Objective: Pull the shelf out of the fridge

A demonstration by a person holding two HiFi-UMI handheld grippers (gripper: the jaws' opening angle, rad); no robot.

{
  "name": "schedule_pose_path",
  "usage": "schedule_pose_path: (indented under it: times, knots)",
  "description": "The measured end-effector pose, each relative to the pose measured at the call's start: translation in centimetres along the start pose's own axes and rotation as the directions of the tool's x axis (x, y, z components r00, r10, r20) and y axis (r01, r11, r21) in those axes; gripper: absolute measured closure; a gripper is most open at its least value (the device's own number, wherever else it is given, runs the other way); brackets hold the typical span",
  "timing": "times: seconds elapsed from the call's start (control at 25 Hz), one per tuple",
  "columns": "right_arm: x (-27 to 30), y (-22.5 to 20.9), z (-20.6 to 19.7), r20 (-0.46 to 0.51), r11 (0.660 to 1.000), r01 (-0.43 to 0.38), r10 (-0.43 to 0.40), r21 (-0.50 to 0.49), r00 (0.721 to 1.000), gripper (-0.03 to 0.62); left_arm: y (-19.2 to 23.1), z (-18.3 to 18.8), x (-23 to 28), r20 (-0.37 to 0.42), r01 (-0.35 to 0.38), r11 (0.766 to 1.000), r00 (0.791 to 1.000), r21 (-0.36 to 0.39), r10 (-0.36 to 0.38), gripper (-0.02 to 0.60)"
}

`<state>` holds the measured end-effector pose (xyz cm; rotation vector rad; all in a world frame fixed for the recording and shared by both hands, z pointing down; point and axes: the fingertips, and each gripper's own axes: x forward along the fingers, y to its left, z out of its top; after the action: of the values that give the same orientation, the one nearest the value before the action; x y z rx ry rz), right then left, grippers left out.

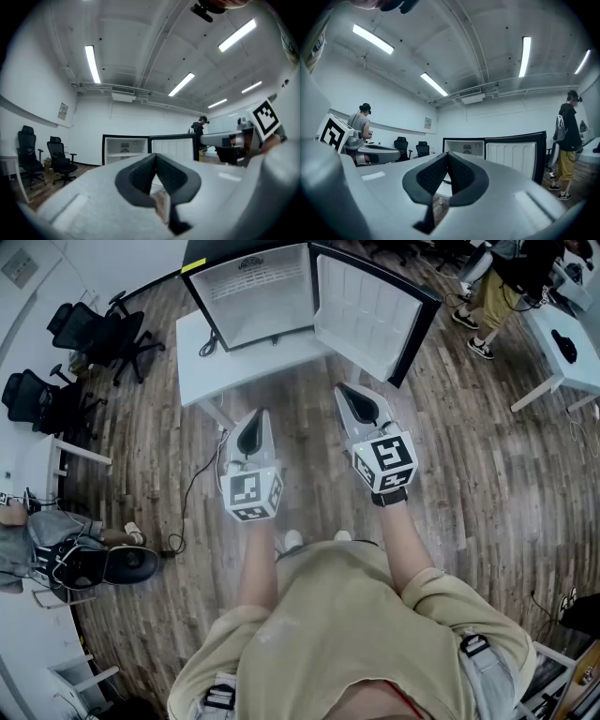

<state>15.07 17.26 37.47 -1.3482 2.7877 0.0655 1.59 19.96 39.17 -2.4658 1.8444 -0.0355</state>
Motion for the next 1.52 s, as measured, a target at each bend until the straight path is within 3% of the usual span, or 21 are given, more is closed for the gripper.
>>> schedule_pose_path:
  times: [0.24,0.36,0.64,0.76,0.88,1.08,1.16,1.36,1.52]
  knots:
    - [-4.2,-3.4,-0.4,0.062,0.998,0.039,-0.042,0.050,0.997,0.589,-2.8,-1.0,-0.7,-0.006,-0.023,1.000,1.000,-0.021,0.023,0.581]
    - [-4.9,-4.3,-1.4,0.039,0.996,0.043,-0.046,0.081,0.998,0.589,-3.4,-1.4,-0.9,-0.025,-0.012,0.999,1.000,-0.039,0.011,0.581]
    - [-2.9,-4.1,-3.0,0.011,0.991,0.007,-0.008,0.137,1.000,0.589,-3.4,-2.5,-0.1,-0.065,-0.018,1.000,0.998,0.020,0.019,0.581]
    - [-1.5,-3.0,-3.8,0.001,0.991,-0.038,0.039,0.126,0.999,0.589,-1.6,-2.9,0.6,-0.023,-0.085,0.996,0.996,0.031,0.085,0.581]
    - [0.5,-2.7,-4.7,0.002,0.991,-0.083,0.083,0.106,0.997,0.590,0.5,-2.7,1.5,0.043,-0.150,0.989,0.988,-0.010,0.150,0.585]
    - [5.5,-3.6,-6.3,-0.062,0.999,-0.051,0.052,0.019,0.997,0.591,4.4,-2.9,4.3,0.119,-0.123,0.987,0.984,-0.109,0.135,0.586]
    - [8.0,-4.1,-6.5,-0.073,0.999,-0.040,0.041,0.016,0.996,0.591,5.9,-3.2,6.4,0.110,-0.107,0.988,0.987,-0.112,0.119,0.586]
    - [15.2,-4.9,-6.3,-0.097,0.999,-0.034,0.034,0.011,0.995,0.591,10.9,-4.8,11.9,-0.008,-0.148,0.989,0.989,-0.018,0.148,0.583]
    - [21.2,-4.9,-5.5,-0.099,1.000,-0.027,0.027,0.004,0.995,0.591,15.2,-4.6,15.5,-0.014,-0.153,0.988,0.988,0.016,0.153,0.583]
